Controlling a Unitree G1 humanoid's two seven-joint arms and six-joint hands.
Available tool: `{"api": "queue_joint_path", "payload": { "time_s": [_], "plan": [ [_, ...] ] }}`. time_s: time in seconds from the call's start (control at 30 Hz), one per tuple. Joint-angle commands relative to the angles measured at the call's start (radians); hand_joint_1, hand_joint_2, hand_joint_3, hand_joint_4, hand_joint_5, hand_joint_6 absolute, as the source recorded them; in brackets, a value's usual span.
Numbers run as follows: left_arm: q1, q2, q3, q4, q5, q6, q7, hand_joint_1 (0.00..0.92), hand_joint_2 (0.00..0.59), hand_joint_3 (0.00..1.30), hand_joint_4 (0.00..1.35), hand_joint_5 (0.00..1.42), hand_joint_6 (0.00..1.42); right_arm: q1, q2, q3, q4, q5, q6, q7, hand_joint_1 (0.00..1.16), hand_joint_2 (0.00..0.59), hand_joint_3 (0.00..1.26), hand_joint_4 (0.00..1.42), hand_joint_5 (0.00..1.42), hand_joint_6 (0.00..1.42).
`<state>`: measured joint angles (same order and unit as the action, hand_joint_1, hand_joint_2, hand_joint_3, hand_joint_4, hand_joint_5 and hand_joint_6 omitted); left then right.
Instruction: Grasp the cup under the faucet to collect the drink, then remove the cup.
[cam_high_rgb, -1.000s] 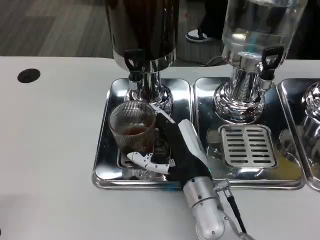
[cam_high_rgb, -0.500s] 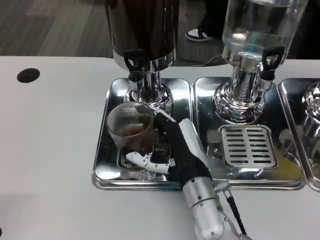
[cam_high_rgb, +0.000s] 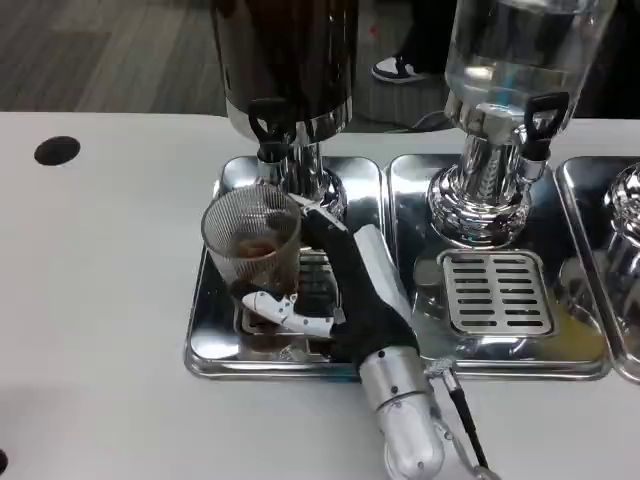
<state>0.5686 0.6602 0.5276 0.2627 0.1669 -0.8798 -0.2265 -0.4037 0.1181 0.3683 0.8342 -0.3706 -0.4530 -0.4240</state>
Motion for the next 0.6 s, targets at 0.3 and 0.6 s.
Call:
{"api": "queue_joint_path", "payload": {
  "time_s": [0.3,0.6],
  "plan": [
    [-0.01,-0.008,-0.017,-0.008,0.004,-0.007,0.012,0.0,0.014,0.0,0.0,0.0,0.0,0.095,0.025,0.009,-0.161,-0.003,0.015,0.0,0.88,0.2,0.28,0.33,0.33,0.22],
    [-0.001,-0.006,-0.013,-0.028,-0.002,-0.005,0.012,0.0,0.014,0.0,0.0,0.0,0.0,0.101,0.023,0.007,-0.15,0.006,0.01,0.006,0.88,0.201,0.28,0.33,0.33,0.22]
  ]
}}
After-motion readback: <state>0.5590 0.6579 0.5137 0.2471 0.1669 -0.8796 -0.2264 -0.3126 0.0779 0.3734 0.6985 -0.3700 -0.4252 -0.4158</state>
